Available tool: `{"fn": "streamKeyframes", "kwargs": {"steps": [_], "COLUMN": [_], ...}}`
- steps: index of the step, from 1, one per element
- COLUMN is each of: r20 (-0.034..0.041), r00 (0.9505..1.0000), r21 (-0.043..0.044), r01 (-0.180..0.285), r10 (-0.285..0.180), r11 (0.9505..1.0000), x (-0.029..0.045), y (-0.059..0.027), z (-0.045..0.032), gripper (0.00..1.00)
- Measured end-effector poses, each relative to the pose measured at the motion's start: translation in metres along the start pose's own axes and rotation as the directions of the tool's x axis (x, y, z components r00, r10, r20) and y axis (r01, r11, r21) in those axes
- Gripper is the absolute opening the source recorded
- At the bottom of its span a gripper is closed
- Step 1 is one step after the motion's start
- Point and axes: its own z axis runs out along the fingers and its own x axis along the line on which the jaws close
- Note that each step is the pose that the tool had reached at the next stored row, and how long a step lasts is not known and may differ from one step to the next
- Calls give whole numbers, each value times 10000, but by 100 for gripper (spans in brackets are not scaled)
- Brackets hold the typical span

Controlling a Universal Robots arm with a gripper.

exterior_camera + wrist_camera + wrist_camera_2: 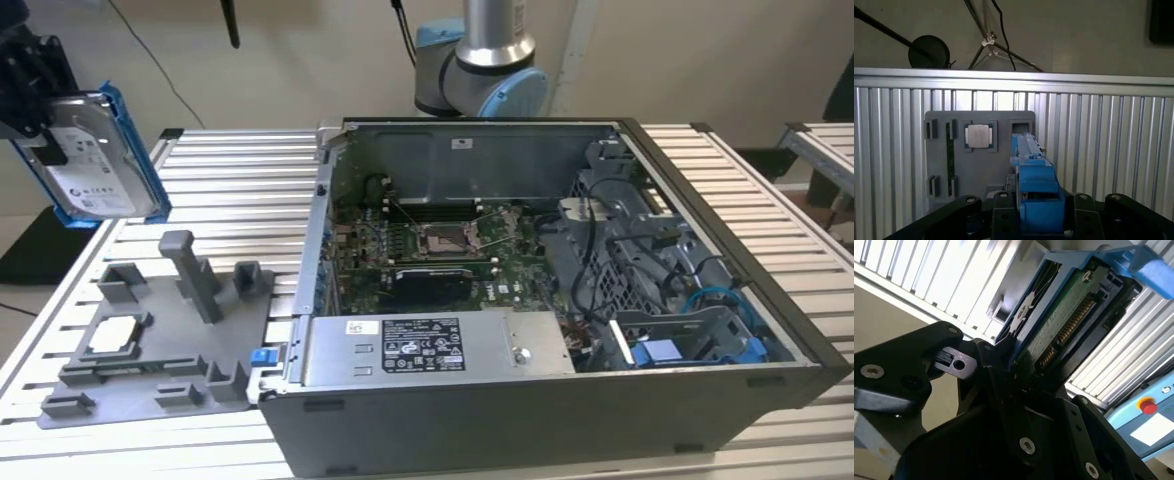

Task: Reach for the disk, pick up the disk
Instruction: 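Pick up the disk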

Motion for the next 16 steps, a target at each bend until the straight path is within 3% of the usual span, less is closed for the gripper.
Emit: {"fn": "streamKeyframes", "kwargs": {"steps": [16], "r20": [0], "r00": [10000], "r21": [1], "r01": [0], "r10": [0], "r11": [10000], "x": [-1], "y": [-2], "z": [-192], "gripper": [0]}}
